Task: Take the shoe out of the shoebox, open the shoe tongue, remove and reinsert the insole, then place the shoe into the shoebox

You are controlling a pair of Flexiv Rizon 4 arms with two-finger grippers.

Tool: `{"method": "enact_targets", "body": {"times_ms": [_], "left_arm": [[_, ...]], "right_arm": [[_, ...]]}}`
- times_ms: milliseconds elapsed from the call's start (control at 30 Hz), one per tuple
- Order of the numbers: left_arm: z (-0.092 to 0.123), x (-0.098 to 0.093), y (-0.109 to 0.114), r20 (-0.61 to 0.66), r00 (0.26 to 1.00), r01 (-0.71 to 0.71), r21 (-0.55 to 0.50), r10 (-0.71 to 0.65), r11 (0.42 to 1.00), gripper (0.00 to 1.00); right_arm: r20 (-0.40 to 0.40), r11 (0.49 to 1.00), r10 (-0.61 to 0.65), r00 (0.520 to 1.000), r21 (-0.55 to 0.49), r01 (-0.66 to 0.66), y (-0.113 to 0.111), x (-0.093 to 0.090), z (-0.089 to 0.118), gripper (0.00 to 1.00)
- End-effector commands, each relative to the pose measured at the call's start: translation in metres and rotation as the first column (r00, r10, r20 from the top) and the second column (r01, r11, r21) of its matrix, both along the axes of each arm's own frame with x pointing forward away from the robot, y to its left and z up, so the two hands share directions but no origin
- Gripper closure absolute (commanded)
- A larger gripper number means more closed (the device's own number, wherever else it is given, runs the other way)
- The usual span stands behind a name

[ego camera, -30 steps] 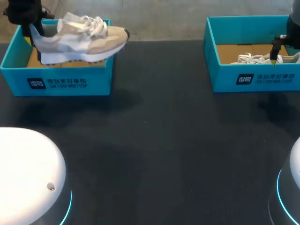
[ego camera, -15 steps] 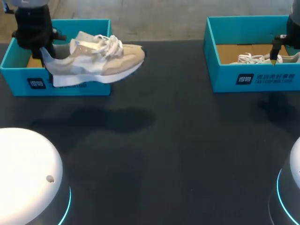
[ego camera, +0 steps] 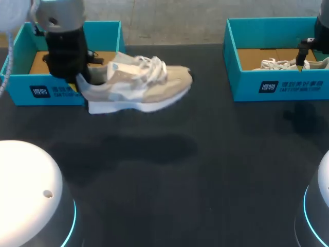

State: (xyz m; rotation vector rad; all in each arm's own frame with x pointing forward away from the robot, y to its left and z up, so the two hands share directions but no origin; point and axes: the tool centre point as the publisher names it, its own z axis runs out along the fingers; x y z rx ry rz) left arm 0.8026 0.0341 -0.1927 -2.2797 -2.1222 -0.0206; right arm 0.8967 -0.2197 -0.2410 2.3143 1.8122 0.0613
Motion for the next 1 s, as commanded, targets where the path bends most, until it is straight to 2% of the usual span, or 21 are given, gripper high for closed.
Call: {"method": "enact_targets", "body": {"times_ms": [33, 333, 767, 1000], "left_arm": [[-0.01, -0.005, -0.01, -0.005, 1.0, 0.0, 0.001, 0.0, 1.0, 1.0], [-0.02, -0.021, -0.03, -0.047, 0.999, 0.01, -0.01, -0.011, 1.0, 1.0], [-0.045, -0.052, -0.072, -0.026, 0.999, 0.033, 0.025, -0.033, 0.999, 1.0], [-0.072, -0.061, -0.082, -0.029, 0.999, 0.013, 0.018, -0.013, 1.0, 1.0]], "right_arm": [[0.001, 1.0, 0.0, 1.0, 0.001, 0.0, 0.0, 0.0, 0.0, 0.0], [0.001, 1.0, 0.0, 1.0, 0.001, 0.0, 0.0, 0.0, 0.0, 0.0], [0.001, 1.0, 0.0, 1.0, 0.001, 0.0, 0.0, 0.0, 0.0, 0.0], [0.001, 1.0, 0.0, 1.0, 0.001, 0.0, 0.0, 0.0, 0.0, 0.0]]}}
